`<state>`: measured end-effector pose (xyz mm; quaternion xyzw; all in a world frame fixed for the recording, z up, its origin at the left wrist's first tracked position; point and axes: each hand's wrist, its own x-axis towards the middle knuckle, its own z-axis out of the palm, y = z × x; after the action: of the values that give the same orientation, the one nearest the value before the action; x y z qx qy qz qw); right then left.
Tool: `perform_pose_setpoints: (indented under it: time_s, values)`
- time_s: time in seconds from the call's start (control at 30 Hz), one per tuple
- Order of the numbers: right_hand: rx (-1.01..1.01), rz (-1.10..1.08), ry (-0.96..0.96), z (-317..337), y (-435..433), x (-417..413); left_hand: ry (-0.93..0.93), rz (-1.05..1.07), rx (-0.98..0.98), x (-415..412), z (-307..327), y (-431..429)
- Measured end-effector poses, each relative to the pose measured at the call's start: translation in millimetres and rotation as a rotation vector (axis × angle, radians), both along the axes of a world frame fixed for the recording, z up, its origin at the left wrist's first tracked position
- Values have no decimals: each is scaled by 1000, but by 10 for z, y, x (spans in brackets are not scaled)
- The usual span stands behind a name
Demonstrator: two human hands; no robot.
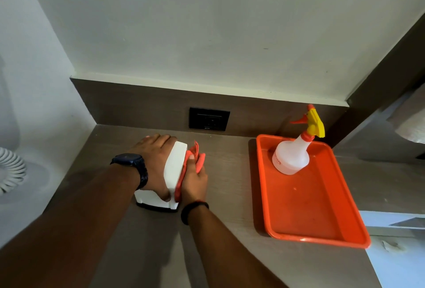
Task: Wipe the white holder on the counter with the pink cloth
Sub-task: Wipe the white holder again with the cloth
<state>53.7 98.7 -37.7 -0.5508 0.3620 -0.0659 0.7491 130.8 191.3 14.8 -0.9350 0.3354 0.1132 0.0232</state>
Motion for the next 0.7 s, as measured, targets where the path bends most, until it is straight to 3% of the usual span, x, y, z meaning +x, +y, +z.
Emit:
perform_pose_setpoints:
  time_s: [0.2,0.33,0.43,0.6,0.7]
  values:
    - [-77,-22,-116,3,113,-129,-2,-30,4,-1,21,5]
    - [-79,4,-5,99,-71,98,-3,4,2,-4,21,2]
    - [43,3,44,198,-228,98,-13,18,-8,-8,2,-5]
    - [285,-43,-47,397,-606,-61,64,83,-13,-86,95,-45]
    - [66,-124,-108,622,-1057,-229,98,86,-145,-216,215,-303]
